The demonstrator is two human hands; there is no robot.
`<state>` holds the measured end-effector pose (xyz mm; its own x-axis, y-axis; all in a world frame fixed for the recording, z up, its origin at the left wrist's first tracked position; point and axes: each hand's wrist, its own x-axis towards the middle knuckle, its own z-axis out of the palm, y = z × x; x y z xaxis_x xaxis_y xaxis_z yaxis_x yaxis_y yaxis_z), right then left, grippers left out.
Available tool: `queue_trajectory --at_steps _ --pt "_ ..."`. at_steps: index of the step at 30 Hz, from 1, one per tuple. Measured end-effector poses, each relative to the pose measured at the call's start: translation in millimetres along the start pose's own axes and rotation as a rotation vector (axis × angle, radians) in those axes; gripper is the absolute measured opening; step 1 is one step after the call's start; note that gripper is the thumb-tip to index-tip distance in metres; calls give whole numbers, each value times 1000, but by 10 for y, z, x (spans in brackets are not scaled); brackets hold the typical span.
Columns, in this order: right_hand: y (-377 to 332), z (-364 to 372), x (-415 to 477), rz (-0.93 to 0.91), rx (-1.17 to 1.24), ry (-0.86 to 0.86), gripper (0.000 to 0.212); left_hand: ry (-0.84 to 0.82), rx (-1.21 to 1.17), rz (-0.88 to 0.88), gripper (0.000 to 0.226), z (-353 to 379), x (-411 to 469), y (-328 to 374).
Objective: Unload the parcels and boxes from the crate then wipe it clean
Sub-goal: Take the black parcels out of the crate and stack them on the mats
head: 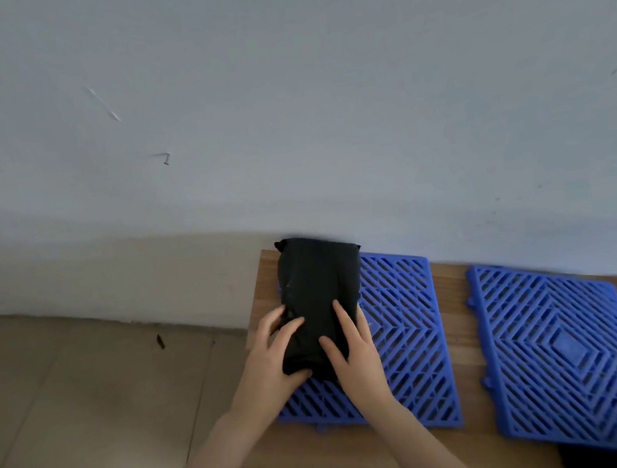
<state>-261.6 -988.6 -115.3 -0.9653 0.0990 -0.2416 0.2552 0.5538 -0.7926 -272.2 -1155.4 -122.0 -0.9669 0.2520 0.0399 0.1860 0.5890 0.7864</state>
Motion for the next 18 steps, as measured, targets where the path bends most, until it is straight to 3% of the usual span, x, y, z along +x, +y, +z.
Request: queue_trajectory --at_steps 14,18 --pt "-163 -179 108 18 -89 -26 59 -79 202 -33 84 -138 56 123" --pt "-175 -507 -22 0 -140 6 56 -38 253 0 77 -246 6 298"
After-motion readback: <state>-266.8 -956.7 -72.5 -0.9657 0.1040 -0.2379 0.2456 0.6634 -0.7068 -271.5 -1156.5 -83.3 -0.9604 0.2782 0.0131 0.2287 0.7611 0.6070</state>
